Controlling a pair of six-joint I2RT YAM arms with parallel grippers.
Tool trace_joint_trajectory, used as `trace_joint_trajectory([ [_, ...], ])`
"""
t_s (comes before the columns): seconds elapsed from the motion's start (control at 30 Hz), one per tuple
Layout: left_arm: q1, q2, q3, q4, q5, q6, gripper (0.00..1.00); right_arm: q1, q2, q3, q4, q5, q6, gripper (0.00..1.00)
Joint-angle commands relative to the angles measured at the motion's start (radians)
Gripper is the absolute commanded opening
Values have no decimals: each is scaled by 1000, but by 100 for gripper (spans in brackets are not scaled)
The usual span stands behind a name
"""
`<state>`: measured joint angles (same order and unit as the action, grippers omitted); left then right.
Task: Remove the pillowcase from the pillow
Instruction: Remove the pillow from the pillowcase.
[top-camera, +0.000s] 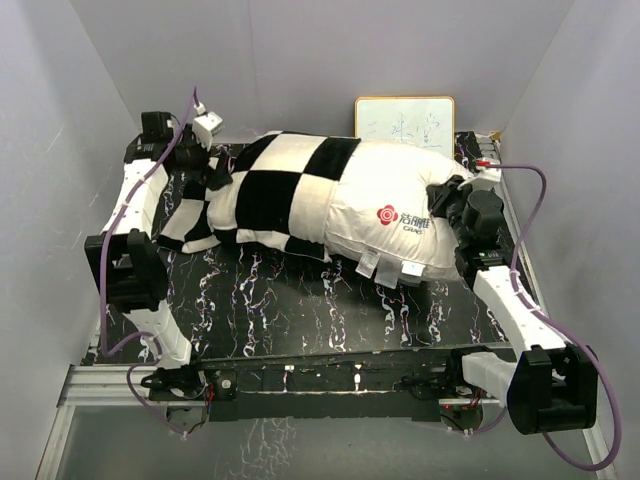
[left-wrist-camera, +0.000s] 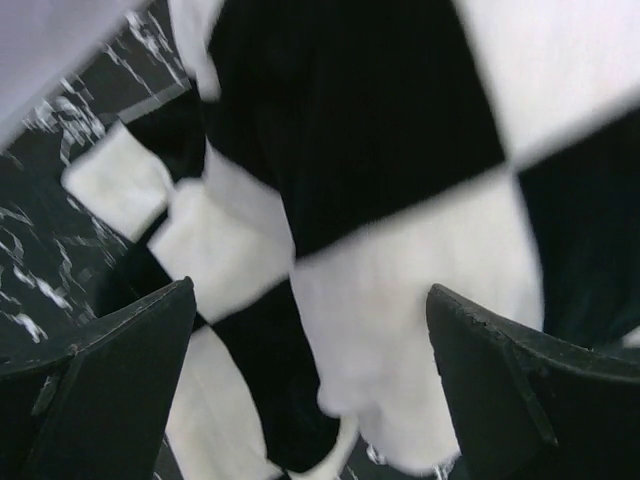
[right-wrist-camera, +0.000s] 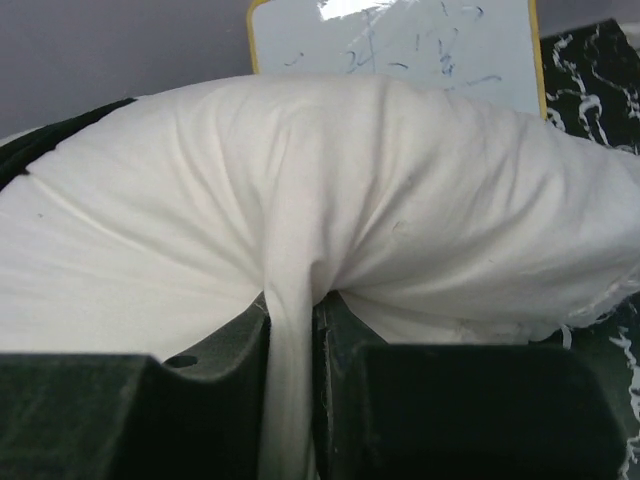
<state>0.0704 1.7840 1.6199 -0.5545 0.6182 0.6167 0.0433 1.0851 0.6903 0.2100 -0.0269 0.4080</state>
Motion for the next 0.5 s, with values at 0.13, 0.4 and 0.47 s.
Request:
trace_joint_trajectory([
  [0.13, -42, 128, 313, -3, 81, -134, 97, 288, -71, 11, 284, -137, -495, 8],
  [0.4, -66, 150, 121, 22, 7, -90, 91, 427, -175, -96, 253, -106, -641, 8],
  [0.47, -74, 143, 71, 12, 12, -81, 80, 435, -196, -139, 245, -100, -631, 8],
])
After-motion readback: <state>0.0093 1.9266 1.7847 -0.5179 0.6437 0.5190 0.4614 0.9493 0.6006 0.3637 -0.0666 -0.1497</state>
